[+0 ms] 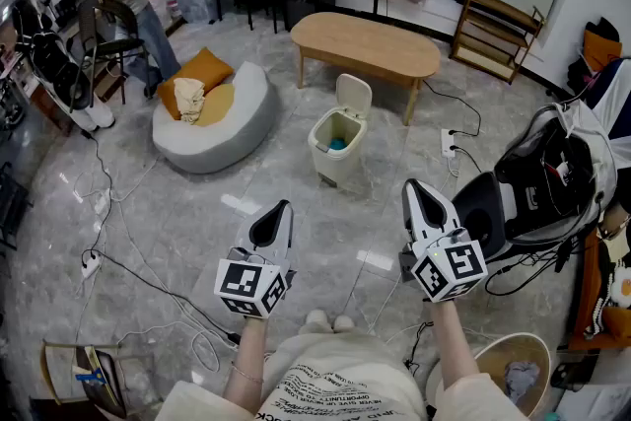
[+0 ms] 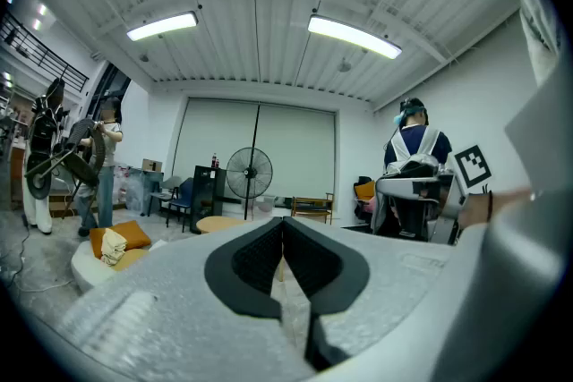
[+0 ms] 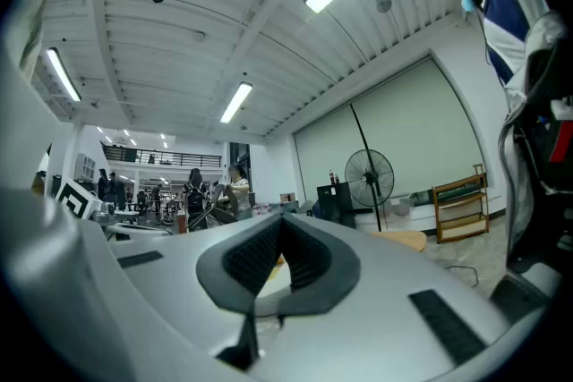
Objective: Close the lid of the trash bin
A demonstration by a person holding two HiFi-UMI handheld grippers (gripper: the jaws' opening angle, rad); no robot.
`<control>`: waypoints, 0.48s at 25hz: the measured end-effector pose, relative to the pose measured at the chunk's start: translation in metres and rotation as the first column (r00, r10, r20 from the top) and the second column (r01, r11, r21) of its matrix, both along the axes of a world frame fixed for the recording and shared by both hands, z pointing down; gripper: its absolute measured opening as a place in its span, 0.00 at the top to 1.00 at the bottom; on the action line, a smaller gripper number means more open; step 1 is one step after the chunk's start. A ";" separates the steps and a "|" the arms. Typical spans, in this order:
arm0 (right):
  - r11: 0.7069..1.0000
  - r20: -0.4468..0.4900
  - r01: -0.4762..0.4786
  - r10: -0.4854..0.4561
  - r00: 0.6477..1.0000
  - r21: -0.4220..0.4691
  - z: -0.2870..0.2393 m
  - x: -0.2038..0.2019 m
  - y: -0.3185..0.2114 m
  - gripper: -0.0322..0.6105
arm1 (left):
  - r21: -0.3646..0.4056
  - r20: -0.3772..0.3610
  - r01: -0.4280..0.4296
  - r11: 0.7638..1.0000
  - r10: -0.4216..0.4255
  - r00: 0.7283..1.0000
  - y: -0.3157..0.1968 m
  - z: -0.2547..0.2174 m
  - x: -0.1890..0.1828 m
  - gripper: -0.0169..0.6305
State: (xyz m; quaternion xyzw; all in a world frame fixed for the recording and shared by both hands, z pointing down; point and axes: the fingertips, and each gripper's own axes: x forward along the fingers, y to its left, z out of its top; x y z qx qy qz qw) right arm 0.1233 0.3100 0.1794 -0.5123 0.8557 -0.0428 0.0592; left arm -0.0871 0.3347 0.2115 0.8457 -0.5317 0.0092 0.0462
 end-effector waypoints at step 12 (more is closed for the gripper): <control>1.000 -0.009 0.009 -0.008 1.000 0.022 -0.003 0.010 0.014 0.94 | 0.004 -0.005 0.011 1.000 -0.011 1.000 0.014 -0.005 0.010 0.94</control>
